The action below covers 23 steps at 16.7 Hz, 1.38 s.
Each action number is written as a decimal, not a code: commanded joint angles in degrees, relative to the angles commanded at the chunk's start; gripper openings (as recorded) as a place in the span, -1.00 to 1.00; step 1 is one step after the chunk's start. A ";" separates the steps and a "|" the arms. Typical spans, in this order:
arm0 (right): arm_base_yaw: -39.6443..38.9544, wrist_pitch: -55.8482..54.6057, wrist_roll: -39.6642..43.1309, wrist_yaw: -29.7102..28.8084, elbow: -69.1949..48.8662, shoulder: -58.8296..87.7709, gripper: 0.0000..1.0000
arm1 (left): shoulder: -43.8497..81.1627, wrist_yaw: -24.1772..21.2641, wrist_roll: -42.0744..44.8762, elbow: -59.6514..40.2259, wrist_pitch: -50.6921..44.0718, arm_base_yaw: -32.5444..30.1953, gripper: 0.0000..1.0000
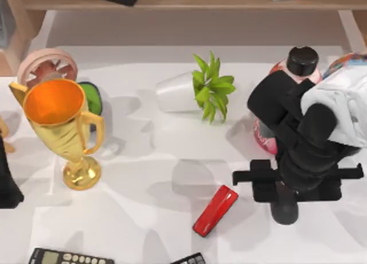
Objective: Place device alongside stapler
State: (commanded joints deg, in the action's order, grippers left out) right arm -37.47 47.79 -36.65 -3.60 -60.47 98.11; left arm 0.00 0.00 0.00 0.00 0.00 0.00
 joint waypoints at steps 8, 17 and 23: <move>-0.33 -0.21 -0.06 0.09 -0.35 -0.19 -1.00 | 0.00 0.00 0.00 0.00 0.00 0.00 1.00; -0.30 -1.93 -0.01 0.04 -1.05 -0.59 -1.00 | 0.00 0.00 0.00 0.00 0.00 0.00 1.00; -0.02 -3.13 0.11 0.01 -0.62 -0.44 -1.00 | 0.00 0.00 0.00 0.00 0.00 0.00 1.00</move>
State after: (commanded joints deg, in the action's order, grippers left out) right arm -37.50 44.66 -36.54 -3.59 -61.09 97.67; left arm 0.00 0.00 0.00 0.00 0.00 0.00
